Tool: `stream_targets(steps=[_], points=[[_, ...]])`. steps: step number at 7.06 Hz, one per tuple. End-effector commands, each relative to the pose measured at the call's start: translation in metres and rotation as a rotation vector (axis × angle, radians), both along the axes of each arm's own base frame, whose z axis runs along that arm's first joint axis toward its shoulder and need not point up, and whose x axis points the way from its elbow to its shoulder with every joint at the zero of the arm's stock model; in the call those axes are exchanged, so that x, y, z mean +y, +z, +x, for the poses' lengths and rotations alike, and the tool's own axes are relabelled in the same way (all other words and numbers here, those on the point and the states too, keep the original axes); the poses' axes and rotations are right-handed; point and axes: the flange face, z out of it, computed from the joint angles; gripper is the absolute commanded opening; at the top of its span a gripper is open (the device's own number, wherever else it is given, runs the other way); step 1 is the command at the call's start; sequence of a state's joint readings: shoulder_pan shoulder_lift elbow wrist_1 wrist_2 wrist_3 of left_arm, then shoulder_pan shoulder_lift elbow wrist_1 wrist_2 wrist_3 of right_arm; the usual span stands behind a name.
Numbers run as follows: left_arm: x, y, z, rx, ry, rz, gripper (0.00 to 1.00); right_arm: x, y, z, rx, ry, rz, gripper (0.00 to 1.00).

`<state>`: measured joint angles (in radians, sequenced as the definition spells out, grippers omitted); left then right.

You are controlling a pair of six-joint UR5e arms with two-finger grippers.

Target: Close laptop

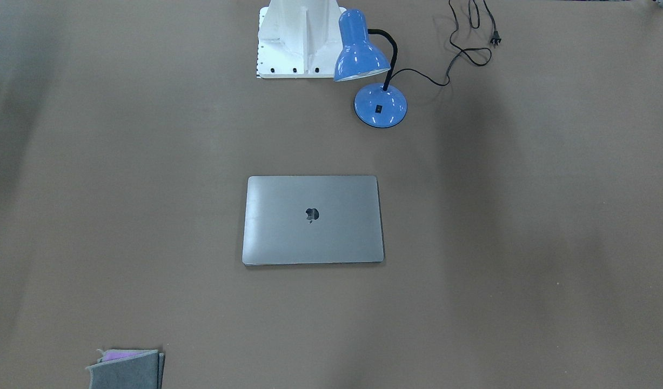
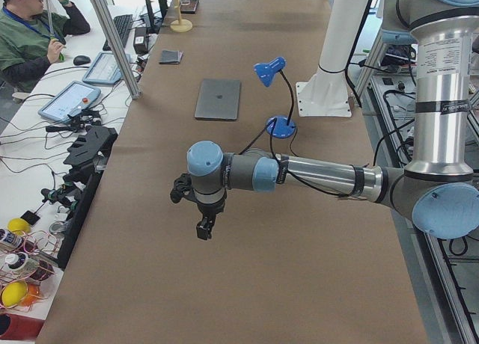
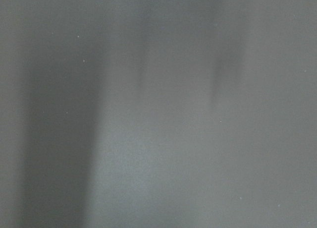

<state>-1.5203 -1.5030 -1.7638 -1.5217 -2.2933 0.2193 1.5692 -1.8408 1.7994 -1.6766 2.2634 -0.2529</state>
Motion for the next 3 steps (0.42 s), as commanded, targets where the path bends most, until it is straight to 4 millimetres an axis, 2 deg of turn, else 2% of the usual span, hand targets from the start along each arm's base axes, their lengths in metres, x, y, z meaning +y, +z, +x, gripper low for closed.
stream_targets(steps=[1, 3], points=[[0.0007, 0.0022, -0.0001, -0.002, 0.0, -0.005, 0.98, 0.0, 0.0, 0.0001, 0.001, -0.001, 0.001, 1.0], [0.0059, 0.0052, 0.0006, 0.001, 0.003, -0.011, 0.98, 0.0, 0.0, 0.0001, 0.001, -0.001, 0.001, 1.0]])
